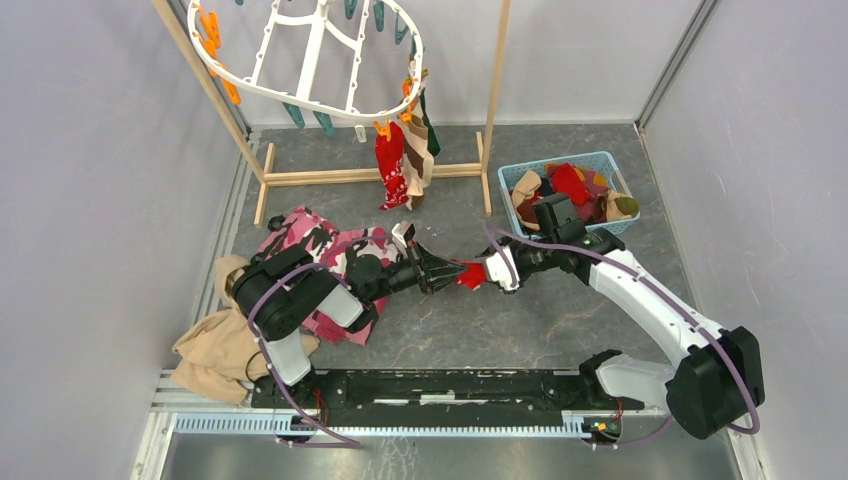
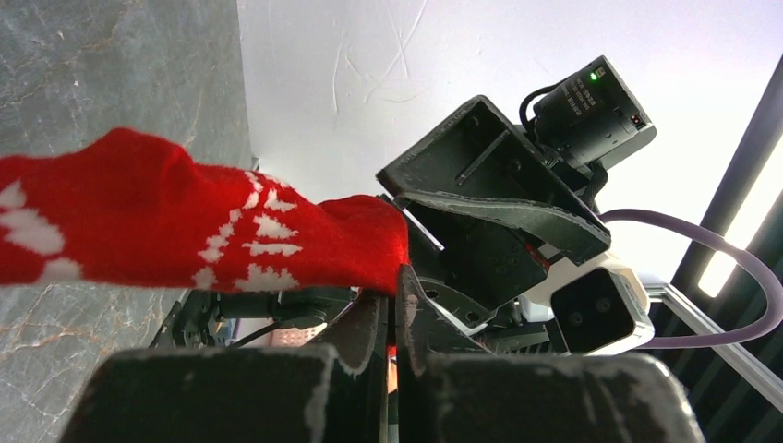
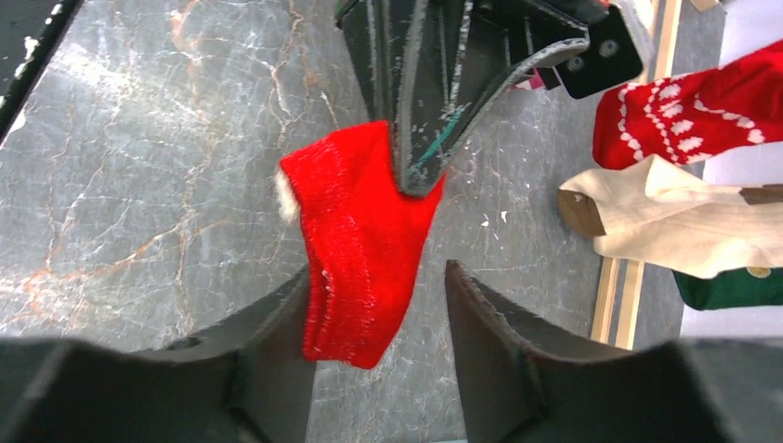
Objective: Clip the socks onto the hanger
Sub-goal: Pick up the sock from the bin.
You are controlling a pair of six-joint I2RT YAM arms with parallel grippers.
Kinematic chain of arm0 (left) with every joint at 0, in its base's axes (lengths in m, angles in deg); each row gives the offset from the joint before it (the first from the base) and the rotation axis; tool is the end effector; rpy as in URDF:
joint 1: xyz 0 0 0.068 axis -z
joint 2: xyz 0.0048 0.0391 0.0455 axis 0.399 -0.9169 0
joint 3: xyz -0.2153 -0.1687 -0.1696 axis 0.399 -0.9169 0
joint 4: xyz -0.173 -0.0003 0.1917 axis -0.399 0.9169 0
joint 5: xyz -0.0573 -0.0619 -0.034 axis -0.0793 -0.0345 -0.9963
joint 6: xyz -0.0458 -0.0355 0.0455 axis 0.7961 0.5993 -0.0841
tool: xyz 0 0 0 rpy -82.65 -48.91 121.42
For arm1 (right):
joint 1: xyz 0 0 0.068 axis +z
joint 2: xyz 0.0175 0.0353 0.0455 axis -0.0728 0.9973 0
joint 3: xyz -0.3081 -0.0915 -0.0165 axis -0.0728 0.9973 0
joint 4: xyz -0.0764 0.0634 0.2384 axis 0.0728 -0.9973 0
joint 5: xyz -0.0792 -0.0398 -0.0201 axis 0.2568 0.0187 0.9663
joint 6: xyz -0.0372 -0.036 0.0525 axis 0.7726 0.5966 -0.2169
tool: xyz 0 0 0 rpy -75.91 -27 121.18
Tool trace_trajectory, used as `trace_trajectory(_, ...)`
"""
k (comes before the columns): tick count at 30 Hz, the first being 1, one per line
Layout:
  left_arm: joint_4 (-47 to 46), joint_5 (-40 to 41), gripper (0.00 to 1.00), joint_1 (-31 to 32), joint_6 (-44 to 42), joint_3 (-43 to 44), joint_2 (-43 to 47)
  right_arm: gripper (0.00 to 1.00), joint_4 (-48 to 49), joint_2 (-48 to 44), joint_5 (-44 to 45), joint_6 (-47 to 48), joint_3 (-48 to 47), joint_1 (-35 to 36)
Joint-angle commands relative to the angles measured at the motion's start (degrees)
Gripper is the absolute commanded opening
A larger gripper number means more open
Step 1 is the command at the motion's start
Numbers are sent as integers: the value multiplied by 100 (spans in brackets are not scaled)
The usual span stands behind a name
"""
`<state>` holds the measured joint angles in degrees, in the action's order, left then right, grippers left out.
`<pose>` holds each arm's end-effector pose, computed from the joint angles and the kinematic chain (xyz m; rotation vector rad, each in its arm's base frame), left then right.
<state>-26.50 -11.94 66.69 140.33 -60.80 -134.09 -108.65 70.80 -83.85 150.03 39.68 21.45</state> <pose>0.2119 -0.2349 0.2107 -0.4576 1.9212 -2.1726 0.1737 0.1365 0.2971 -1.8982 1.0330 0.5986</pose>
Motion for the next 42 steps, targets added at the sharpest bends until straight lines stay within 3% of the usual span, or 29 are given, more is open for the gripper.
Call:
trace_trajectory(1,-1371,120,2,-40,198,82,178,51,666,-130,248,-664,-68,63)
trace_trajectory(5,-1368,180,8,-109,167,-18,199,31,666,-161,215,-886,-173,64)
trace_trajectory(10,-1370,206,32,-238,-106,-197,315,14,223,-99,-416,-818,-397,59)
trace_trajectory(13,-1334,313,46,-307,-712,-423,655,0,101,-1,-631,-1035,-472,65)
trace_trajectory(15,-1054,393,55,-361,-1351,-694,1088,0,122,108,-650,-1380,-539,66)
trace_trajectory(18,211,502,64,-371,-3012,-963,2232,0,-155,416,-732,-1658,-798,53)
trace_trajectory(20,1883,654,65,-326,-4358,-946,3299,0,-584,713,-851,-1543,-1081,55)
trace_trajectory(23,4761,1530,68,86,-6790,-660,5120,0,-1320,1249,-1114,-1246,-1462,62)
trace_trajectory(25,5361,1835,74,369,-7728,-724,5825,0,-1616,1533,-1254,-1182,-1656,60)
trace_trajectory(27,5301,1761,77,439,-8149,-909,6270,0,-1636,1726,-1340,-1368,-1752,66)
trace_trajectory(30,4975,1376,82,515,-8663,-1056,6351,0,-1452,1828,-1432,-1686,-1713,74)
trace_trajectory(34,4593,694,83,675,-9657,-1001,5828,0,-1127,1795,-1345,-2067,-1613,101)
trace_trajectory(37,4574,599,84,812,-10429,-753,5286,0,-1106,1786,-1344,-2095,-1598,108)
trace_trajectory(42,4579,887,82,925,-10922,-343,4471,0,-1094,1804,-1344,-2101,-1591,122)
